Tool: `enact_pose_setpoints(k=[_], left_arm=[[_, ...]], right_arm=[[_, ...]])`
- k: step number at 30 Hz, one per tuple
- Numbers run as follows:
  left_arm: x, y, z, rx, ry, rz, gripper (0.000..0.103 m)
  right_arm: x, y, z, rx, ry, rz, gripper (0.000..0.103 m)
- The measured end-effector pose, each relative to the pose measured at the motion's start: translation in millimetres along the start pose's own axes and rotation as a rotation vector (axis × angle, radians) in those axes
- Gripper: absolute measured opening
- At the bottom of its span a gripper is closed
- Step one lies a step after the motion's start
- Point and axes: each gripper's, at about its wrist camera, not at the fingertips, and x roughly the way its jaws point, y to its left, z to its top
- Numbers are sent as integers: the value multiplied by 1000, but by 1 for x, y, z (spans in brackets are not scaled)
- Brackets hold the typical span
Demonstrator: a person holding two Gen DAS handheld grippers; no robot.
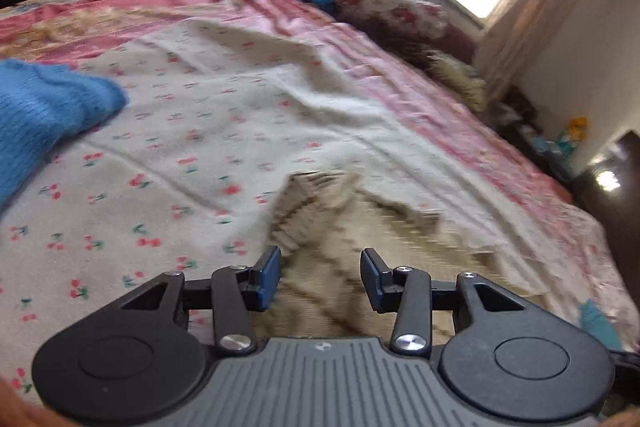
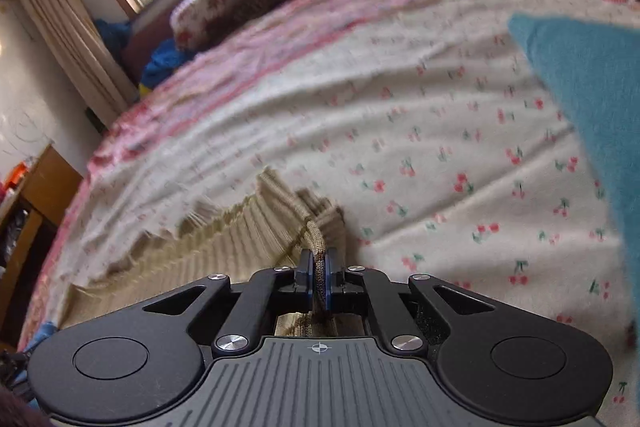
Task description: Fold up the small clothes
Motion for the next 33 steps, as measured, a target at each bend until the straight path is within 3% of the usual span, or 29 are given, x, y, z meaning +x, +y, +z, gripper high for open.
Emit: enact_pose_setpoints(k=[4,9,12,17,19,24,26,30,33], left_arm=[[2,21,-3,-121,-2,-1,47],[-5,14,-5,-80,-60,93,47],[-11,9,-5,-77,-88,117,47],[-33,-11,-3,-2,-182,120,47],[-40,-20,-2,52,-204,93,47],[-26,-33,-15,131,-141,6,49],[-15,-29,-22,147,-95,16,49],[-17,-23,-25,160,-105,12,49],[-22,-17,-22,134,-123,10,49]], right_arm=[[-12,7,3,-14,-26,-10,13],[-36,22,9,-69,-113,-59,13],[-43,46,9,-123,-129,-20,13],[-23,110,-6,-264,-19,111,18],[-6,132,-13,-302,29,137,29],[43,170,-33,-404,128,113,34],[59,178,-39,-441,138,90,33],[63,176,-38,-414,121,78,5],[49,179,-28,-394,60,101,4]])
